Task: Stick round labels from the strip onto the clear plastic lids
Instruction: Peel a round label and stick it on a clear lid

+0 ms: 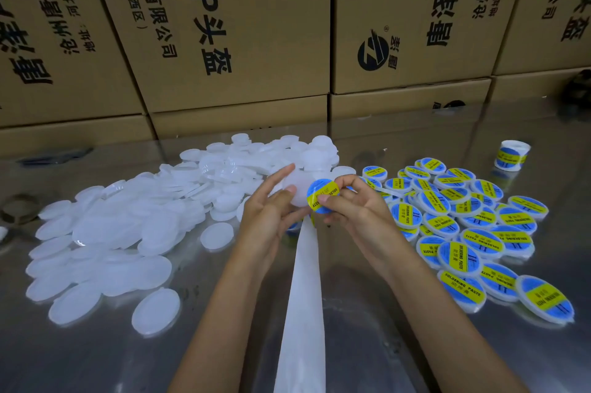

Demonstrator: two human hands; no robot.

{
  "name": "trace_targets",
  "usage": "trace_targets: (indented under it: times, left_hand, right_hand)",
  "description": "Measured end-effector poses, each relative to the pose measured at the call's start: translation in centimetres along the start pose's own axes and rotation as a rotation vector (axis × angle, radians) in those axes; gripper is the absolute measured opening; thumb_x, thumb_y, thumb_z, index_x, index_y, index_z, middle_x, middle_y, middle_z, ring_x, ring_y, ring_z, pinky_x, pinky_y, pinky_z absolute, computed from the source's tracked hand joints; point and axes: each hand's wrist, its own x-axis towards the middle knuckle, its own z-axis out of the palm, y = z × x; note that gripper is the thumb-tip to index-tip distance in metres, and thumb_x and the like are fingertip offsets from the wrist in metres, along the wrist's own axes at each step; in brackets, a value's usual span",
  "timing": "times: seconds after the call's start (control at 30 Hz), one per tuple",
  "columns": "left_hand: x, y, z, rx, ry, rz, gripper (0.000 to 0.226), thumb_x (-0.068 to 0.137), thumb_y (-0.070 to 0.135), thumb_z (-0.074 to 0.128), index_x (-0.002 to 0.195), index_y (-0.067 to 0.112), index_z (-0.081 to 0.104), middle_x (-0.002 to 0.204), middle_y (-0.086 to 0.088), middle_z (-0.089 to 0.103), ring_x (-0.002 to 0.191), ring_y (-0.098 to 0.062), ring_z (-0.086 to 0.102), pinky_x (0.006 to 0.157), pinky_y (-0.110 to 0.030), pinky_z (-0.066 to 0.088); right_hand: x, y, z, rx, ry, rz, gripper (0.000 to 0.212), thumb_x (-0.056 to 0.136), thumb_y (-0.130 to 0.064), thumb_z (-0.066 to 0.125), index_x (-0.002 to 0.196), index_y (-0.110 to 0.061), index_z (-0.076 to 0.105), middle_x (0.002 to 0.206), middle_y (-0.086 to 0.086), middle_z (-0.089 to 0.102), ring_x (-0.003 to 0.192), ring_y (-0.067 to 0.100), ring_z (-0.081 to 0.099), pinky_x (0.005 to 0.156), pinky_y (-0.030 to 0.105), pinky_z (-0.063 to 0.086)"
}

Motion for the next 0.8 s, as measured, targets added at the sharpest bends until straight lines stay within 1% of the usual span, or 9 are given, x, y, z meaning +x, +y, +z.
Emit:
trace_targets:
  times: [0.07, 0.1, 0.2, 0.3, 0.37, 0.47, 0.53, 0.67, 0.8]
  left_hand:
    - [-0.3, 0.1, 0.7, -0.051, -0.051, -0.045, 0.034, 0.103, 0.006, 0.049, 0.131, 0.019, 0.065, 0.114, -0.015, 0.074, 0.103, -0.031, 0.073, 0.084, -0.033, 0.061]
    - [-0.3, 0.1, 1.0, -0.087, -0.060, -0.068, 0.033, 0.104, 0.008, 0.048, 0.131, 0.016, 0.065, 0.116, -0.015, 0.074, 0.105, -0.032, 0.072, 0.084, -0.035, 0.061]
    - [-0.4, 0.3, 1.4, -0.193, -0.085, -0.123, 0.032, 0.104, 0.012, 0.046, 0.129, 0.009, 0.065, 0.116, -0.016, 0.074, 0.104, -0.032, 0.072, 0.076, -0.036, 0.062]
    - [-0.4, 0.2, 1.5, -0.195, -0.111, -0.142, 0.036, 0.103, 0.009, 0.041, 0.129, 0.010, 0.065, 0.117, -0.019, 0.072, 0.105, -0.031, 0.072, 0.078, -0.036, 0.062]
    - [-0.3, 0.1, 1.5, -0.154, -0.110, -0.141, 0.041, 0.101, 0.005, 0.037, 0.130, 0.011, 0.065, 0.119, -0.022, 0.071, 0.105, -0.031, 0.072, 0.081, -0.036, 0.062]
    - [-0.5, 0.1, 1.7, -0.099, -0.106, -0.119, 0.042, 0.100, 0.002, 0.036, 0.129, 0.012, 0.066, 0.121, -0.028, 0.067, 0.108, -0.035, 0.070, 0.080, -0.035, 0.061]
    - [-0.5, 0.0, 1.9, -0.079, -0.106, -0.105, 0.042, 0.100, 0.001, 0.036, 0.128, 0.013, 0.066, 0.120, -0.030, 0.066, 0.110, -0.038, 0.069, 0.080, -0.035, 0.061]
    - [-0.5, 0.0, 1.9, -0.053, -0.102, -0.094, 0.043, 0.099, -0.001, 0.038, 0.126, 0.014, 0.068, 0.113, -0.030, 0.069, 0.106, -0.037, 0.070, 0.077, -0.034, 0.061]
    - [-0.4, -0.2, 1.9, -0.034, -0.107, -0.090, 0.046, 0.095, -0.005, 0.038, 0.124, 0.015, 0.069, 0.098, -0.019, 0.074, 0.098, -0.031, 0.072, 0.074, -0.031, 0.060]
  right_hand:
    - [0.0, -0.1, 0.3, -0.030, 0.075, -0.041, 0.022, 0.087, 0.002, 0.068, 0.089, -0.014, 0.054, 0.084, 0.005, 0.071, 0.074, 0.018, 0.066, 0.062, 0.025, 0.053]
    - [0.0, -0.1, 0.4, -0.044, 0.109, -0.058, 0.022, 0.086, 0.002, 0.069, 0.090, -0.014, 0.054, 0.084, 0.005, 0.072, 0.073, 0.016, 0.067, 0.062, 0.025, 0.054]
    - [0.1, -0.3, 0.5, -0.072, 0.169, -0.105, 0.025, 0.084, 0.004, 0.071, 0.092, -0.011, 0.054, 0.083, 0.004, 0.071, 0.073, 0.012, 0.067, 0.062, 0.022, 0.053]
    - [0.1, -0.1, 0.6, -0.125, 0.162, -0.131, 0.028, 0.082, 0.005, 0.073, 0.091, -0.013, 0.053, 0.083, 0.004, 0.070, 0.073, 0.010, 0.066, 0.060, 0.019, 0.051]
    - [0.1, 0.0, 0.7, -0.190, 0.158, -0.155, 0.029, 0.082, 0.006, 0.073, 0.090, -0.013, 0.052, 0.084, 0.008, 0.068, 0.074, 0.014, 0.065, 0.064, 0.024, 0.053]
    - [0.1, 0.3, 0.9, -0.254, 0.186, -0.187, 0.030, 0.082, 0.005, 0.073, 0.089, -0.015, 0.051, 0.089, 0.017, 0.068, 0.077, 0.019, 0.065, 0.068, 0.036, 0.055]
    - [0.1, 0.4, 0.9, -0.266, 0.201, -0.200, 0.031, 0.082, 0.004, 0.073, 0.089, -0.016, 0.051, 0.092, 0.019, 0.067, 0.078, 0.020, 0.066, 0.067, 0.039, 0.056]
    - [0.2, 0.7, 0.9, -0.298, 0.211, -0.213, 0.032, 0.081, 0.003, 0.074, 0.088, -0.018, 0.051, 0.090, 0.017, 0.066, 0.075, 0.018, 0.064, 0.064, 0.036, 0.055]
    - [0.3, 0.9, 0.9, -0.309, 0.213, -0.224, 0.032, 0.080, 0.001, 0.076, 0.088, -0.018, 0.051, 0.085, 0.009, 0.064, 0.071, 0.014, 0.062, 0.062, 0.030, 0.052]
